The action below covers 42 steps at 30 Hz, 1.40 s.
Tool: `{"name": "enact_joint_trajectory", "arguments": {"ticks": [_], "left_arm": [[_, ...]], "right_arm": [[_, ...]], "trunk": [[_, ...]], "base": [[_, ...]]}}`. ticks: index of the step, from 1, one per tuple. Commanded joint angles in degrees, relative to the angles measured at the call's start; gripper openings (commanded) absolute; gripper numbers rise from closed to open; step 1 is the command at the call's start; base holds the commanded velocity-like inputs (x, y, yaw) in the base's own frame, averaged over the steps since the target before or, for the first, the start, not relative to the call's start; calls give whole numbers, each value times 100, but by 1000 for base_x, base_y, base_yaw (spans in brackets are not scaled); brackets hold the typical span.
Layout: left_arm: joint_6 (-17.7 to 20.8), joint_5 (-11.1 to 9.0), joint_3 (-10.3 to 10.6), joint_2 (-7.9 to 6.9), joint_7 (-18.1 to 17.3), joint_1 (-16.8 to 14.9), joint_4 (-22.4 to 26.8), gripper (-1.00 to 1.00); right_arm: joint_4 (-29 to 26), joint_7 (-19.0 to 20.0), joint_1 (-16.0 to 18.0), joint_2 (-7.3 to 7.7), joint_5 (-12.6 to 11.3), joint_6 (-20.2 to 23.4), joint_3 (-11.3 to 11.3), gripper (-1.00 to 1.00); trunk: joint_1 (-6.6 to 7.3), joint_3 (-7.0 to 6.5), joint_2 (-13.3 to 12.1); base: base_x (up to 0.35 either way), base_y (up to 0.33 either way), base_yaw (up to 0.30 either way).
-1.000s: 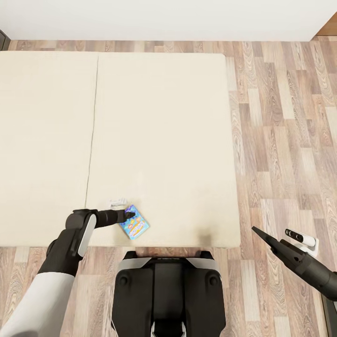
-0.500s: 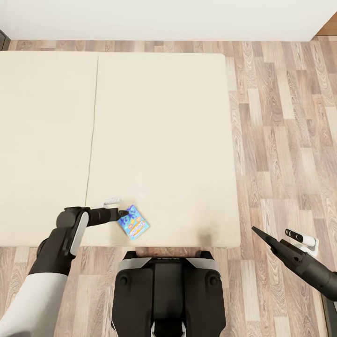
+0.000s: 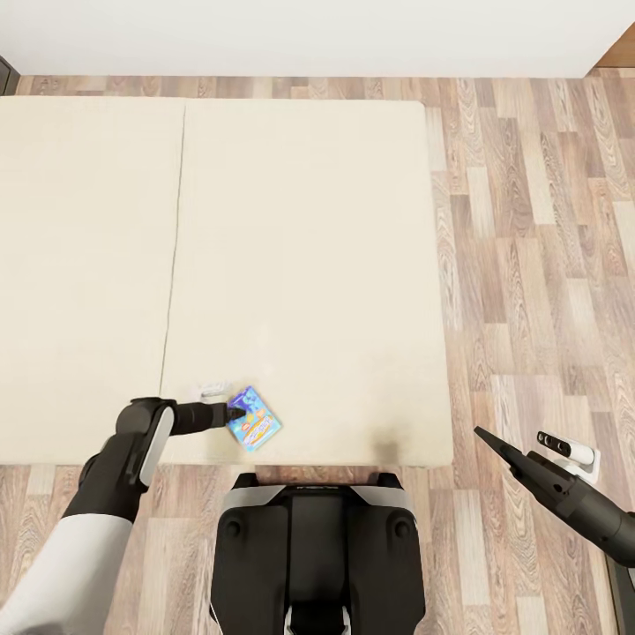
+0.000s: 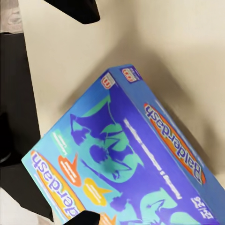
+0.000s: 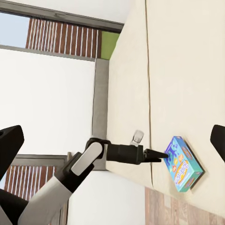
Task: Put all the toys in the child's room - the three board games (two on the bed and one on the table), the two jigsaw puzzles on the table, and the tennis ball on the table - inside the toy box on the table in the child's room.
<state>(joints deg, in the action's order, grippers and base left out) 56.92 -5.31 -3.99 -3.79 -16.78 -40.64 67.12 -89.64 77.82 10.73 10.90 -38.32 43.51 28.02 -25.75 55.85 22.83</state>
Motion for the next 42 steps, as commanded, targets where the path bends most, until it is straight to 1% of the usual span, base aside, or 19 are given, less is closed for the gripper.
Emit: {"name": "enact_joint_trajectory", "arguments": {"ticks": [1,22,28,31,35,39,42], "left_arm": [[28,-53,-2,4,18,-2,-32,100],[7,-96,13,35,-64,-5,-122,100],[6,-100,54,124,-70,-6,-135,100],[7,-101,86,145,-72,-6,-137,100],[4,-101,169,162,-213,-12,-138,100],[-10,-93,196,166,-383,-14,-138,100],[-21,-79,202,162,-418,-14,-138,100]], "right_arm": [[-1,6,2,1,-17,49,0,100],[-1,13,0,-7,-17,50,1,100],[-1,14,2,-3,-17,51,1,100],[-1,14,5,-1,-17,52,1,100],[-1,19,5,4,-17,51,1,100],[-1,22,3,8,-22,52,1,100],[-1,22,3,8,-25,52,1,100]], "trunk": [[-3,5,9],[-3,5,9],[-3,5,9],[-3,5,9],[-3,5,9],[-3,5,9],[-3,5,9]], "base": [[0,0,0],[0,0,0],[0,0,0],[0,0,0],[0,0,0],[0,0,0],[0,0,0]]}}
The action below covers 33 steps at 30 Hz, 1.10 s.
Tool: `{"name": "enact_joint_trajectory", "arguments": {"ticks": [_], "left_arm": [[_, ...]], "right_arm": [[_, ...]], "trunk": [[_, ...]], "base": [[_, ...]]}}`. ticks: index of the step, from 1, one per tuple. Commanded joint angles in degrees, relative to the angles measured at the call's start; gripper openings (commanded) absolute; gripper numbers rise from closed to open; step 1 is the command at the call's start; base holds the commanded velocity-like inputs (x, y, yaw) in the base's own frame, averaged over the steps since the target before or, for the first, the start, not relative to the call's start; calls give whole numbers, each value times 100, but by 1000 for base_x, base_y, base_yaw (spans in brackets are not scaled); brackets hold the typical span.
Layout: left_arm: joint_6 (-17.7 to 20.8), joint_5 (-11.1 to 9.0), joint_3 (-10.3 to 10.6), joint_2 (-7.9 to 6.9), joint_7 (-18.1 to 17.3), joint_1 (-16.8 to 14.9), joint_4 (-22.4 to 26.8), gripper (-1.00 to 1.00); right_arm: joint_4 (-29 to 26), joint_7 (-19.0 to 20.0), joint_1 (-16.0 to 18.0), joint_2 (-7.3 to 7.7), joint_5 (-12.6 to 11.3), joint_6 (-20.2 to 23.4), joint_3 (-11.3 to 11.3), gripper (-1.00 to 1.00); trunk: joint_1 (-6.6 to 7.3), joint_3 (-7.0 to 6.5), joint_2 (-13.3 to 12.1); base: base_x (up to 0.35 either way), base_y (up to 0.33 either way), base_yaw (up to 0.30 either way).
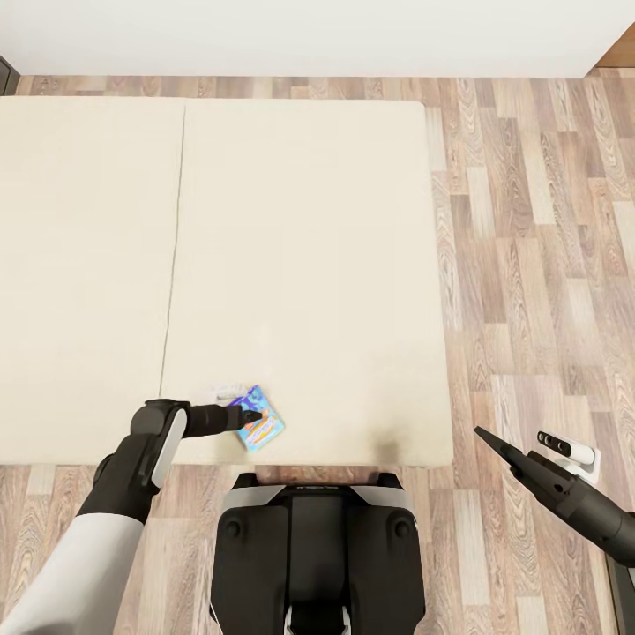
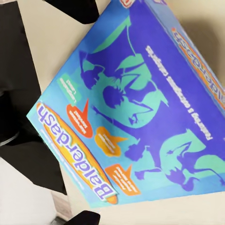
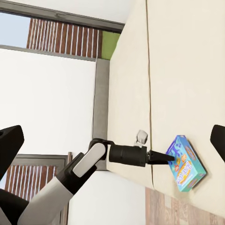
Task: Put all the toys in the child's room - the three board games (two on the bed and one on the table), the two jigsaw puzzles on the table, and the tennis ball on the table - inside the toy box on the table in the child's room.
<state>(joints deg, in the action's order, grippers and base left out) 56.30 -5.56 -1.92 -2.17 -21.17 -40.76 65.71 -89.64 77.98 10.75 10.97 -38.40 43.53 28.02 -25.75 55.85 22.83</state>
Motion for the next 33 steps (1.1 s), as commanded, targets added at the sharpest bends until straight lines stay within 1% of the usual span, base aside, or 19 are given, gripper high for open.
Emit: {"name": "enact_joint_trajectory", "arguments": {"ticks": [1,6,18,21,26,33], "left_arm": [[9,-52,-3,-1,10,-2,3,100],[-194,-68,-1,-3,-24,-2,3,100],[-245,-92,-10,-3,-53,-19,3,100],[-253,-94,-10,-3,-176,-19,3,100],[-266,-83,-9,4,-477,-27,3,100],[-276,-85,-10,6,-556,-28,3,100]], "right_arm": [[-1,6,0,1,-18,50,1,100],[-1,6,-1,1,-19,50,1,100],[1,6,-2,1,-19,49,1,100],[4,6,0,1,-19,46,1,100],[8,6,-1,1,-19,43,1,100],[8,6,0,5,-19,42,1,100]], "trunk": [[-3,5,9],[-3,5,9],[-3,5,9],[-3,5,9],[-3,5,9],[-3,5,9]], "base": [[0,0,0],[0,0,0],[0,0,0],[0,0,0],[0,0,0],[0,0,0]]}}
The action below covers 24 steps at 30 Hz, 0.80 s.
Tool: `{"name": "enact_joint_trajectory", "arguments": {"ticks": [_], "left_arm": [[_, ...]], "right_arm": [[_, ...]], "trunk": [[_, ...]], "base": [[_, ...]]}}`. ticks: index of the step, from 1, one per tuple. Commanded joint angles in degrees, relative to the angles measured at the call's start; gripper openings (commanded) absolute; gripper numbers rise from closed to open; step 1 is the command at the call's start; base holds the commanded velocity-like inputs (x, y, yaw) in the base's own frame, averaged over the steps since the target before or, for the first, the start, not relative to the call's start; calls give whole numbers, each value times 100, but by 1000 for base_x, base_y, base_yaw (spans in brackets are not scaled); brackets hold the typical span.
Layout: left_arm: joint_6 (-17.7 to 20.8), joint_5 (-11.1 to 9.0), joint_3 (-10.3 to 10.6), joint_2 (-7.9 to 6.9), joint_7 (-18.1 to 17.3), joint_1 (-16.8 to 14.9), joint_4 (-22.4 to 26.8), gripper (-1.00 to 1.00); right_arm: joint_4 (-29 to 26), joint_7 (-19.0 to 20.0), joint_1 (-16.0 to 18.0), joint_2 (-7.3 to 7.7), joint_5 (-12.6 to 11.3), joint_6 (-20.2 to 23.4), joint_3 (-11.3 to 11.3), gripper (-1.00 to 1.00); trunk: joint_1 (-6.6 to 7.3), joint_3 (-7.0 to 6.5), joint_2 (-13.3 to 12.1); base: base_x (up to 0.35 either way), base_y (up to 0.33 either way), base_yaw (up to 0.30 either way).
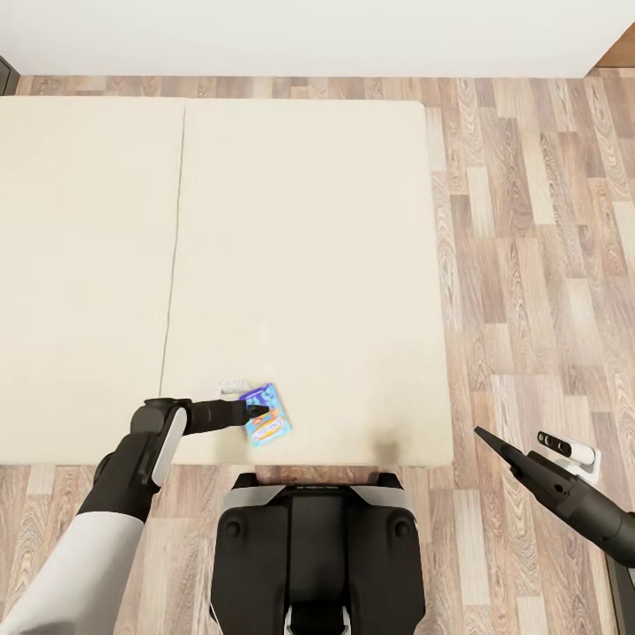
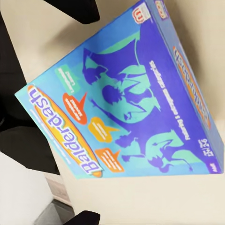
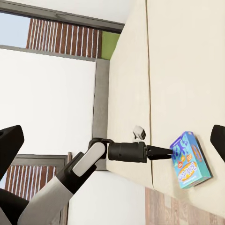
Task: Put all the toys in the child's room - the three board games (two on the bed and one on the table), the two jigsaw puzzles on the table, and the tennis ball on the table - inside the toy box on the table in the child's room.
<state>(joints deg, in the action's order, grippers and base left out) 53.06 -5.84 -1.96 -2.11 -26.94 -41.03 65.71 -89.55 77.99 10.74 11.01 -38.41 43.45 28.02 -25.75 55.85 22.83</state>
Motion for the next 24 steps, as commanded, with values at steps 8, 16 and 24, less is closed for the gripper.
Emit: {"name": "enact_joint_trajectory", "arguments": {"ticks": [8,16,24], "left_arm": [[-314,-58,-6,-5,20,-15,4,100],[-762,-29,-2,-5,89,-19,-4,100],[-1029,-4,2,0,107,-20,-408,100]], "right_arm": [[5,13,-1,6,-17,57,43,100],[8,15,1,0,-17,59,87,100],[8,15,-1,-2,-17,58,89,100]], "trunk": [[-3,5,9],[-3,5,9],[-3,5,9]], "base": [[0,0,0],[0,0,0],[0,0,0]]}}
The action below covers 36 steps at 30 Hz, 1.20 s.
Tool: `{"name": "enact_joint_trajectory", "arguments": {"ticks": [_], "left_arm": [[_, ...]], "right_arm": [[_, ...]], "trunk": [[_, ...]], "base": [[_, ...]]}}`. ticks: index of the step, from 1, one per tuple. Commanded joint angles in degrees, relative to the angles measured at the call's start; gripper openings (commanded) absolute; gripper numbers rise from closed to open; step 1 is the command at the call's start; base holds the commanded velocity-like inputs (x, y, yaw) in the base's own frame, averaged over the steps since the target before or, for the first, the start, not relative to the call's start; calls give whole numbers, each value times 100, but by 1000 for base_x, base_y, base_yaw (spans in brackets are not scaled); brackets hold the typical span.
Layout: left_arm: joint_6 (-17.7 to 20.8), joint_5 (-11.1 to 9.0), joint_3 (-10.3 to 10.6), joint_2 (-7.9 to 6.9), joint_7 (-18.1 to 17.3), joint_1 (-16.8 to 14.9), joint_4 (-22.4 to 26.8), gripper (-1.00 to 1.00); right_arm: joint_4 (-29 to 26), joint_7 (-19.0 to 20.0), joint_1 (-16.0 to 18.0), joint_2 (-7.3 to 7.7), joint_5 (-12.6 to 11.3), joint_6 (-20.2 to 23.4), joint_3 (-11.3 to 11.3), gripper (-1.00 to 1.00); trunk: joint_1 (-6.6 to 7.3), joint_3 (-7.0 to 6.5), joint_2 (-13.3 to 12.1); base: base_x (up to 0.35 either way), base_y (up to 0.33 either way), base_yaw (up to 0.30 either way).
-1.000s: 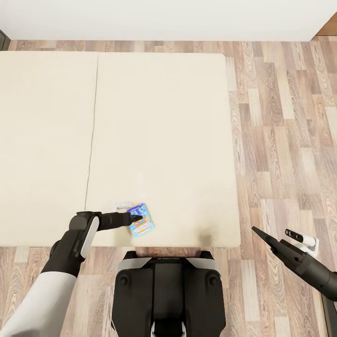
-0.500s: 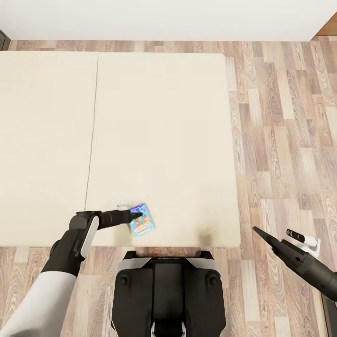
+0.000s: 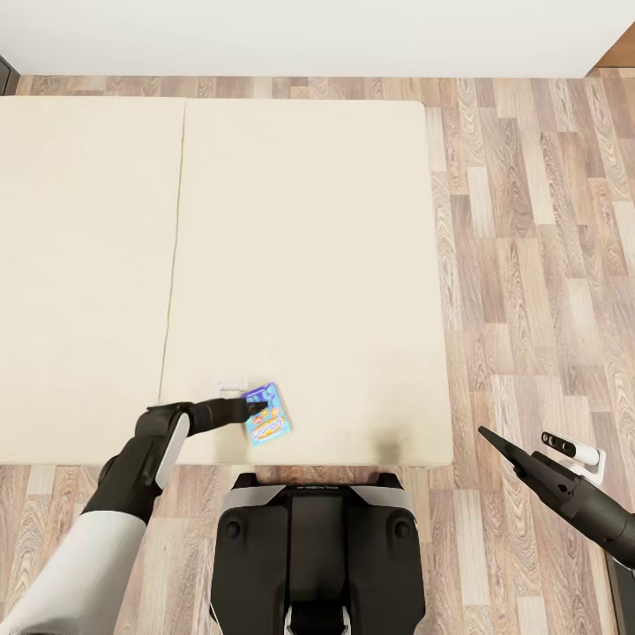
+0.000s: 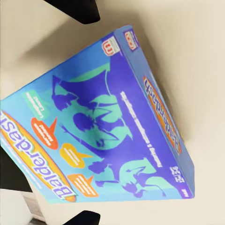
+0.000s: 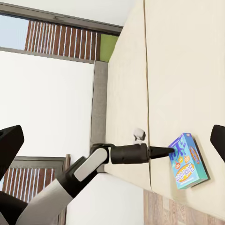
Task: Put all the toys in the child's room - the three board games (two on the bed and one on the table), the two jigsaw puzzles on the table, and the tennis ball on the table - inside the toy box on the table in the child's room.
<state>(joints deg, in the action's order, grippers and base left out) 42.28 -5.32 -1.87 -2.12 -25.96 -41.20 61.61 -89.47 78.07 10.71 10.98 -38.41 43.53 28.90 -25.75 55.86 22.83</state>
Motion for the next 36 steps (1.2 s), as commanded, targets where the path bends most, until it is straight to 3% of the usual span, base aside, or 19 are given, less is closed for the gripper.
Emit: {"name": "enact_joint_trajectory", "arguments": {"ticks": [1,22,36], "left_arm": [[16,-57,-6,1,10,-2,-24,100],[-151,-100,-23,3,-27,-2,-175,100],[-175,-107,-15,188,-67,-2,-175,100]], "right_arm": [[-1,6,1,1,-17,50,1,100],[-3,15,1,-24,-8,50,7,100],[-3,18,1,-11,-8,50,10,100]], "trunk": [[-3,5,9],[-3,5,9],[-3,5,9]], "base": [[0,0,0],[0,0,0],[0,0,0]]}}
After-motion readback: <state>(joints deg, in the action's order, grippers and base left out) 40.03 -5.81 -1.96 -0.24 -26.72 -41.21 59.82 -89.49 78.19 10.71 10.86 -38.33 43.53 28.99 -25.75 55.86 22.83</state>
